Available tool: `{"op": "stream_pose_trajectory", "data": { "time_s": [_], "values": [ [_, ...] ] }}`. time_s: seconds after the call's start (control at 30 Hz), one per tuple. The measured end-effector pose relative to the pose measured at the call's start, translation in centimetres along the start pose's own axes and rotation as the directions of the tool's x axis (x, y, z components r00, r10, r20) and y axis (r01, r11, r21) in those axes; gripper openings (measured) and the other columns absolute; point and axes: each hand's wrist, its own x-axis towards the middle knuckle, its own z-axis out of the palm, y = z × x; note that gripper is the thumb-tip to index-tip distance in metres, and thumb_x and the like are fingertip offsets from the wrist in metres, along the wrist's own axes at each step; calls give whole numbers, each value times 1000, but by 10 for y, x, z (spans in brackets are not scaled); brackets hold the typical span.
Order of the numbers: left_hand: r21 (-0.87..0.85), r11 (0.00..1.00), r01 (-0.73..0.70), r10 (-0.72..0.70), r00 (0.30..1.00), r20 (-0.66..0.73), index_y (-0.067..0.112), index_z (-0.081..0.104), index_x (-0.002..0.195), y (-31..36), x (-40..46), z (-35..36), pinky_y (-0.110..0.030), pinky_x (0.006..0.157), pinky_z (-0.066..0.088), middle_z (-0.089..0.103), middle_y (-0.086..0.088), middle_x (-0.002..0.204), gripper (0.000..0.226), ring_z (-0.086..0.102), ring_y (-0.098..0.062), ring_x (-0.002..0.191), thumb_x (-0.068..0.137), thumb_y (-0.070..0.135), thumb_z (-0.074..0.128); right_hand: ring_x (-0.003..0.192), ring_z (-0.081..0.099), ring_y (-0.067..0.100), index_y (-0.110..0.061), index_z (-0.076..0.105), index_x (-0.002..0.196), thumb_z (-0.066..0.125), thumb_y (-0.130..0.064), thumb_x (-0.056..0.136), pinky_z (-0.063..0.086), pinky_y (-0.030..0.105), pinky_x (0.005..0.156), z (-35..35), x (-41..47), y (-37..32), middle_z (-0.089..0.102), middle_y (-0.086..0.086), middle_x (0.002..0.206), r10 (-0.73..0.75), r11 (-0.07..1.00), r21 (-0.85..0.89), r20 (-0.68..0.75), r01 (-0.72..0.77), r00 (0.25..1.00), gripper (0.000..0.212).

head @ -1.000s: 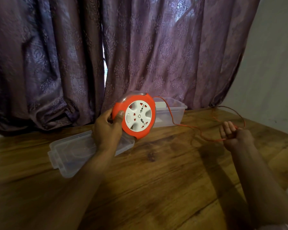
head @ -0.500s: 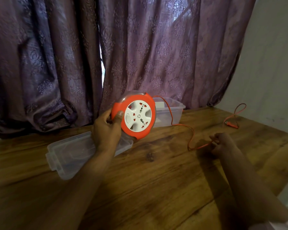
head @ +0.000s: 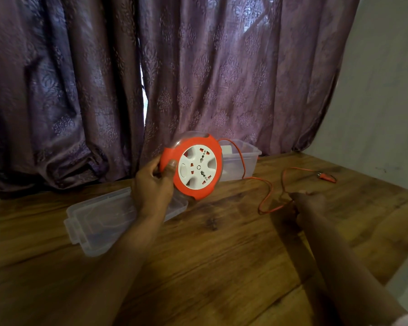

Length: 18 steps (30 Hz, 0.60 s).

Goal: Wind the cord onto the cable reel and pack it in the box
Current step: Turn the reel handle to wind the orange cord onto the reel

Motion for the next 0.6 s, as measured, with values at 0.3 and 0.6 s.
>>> {"op": "stream_pose_trajectory", "data": {
  "time_s": [0.3,0.6],
  "values": [
    [-8,1000,0,0,1000,23,37,67,115,0,0,1,-47,89,54,73,11,93,55,68,-20,94,71,68,57,90,63,36,-9,62,90,63,-22,84,49,40,79,12,-58,-15,68,18,92,-500,783,-383,81,490,862,15],
    [2,1000,4,-4,996,91,30,71,112,7,-4,2,-38,84,56,67,18,82,26,67,-12,85,89,40,67,92,59,20,-32,47,132,59,-34,89,47,31,66,64,-160,-25,54,1,118,-744,85,-233,632,969,217,44]
  ]
}}
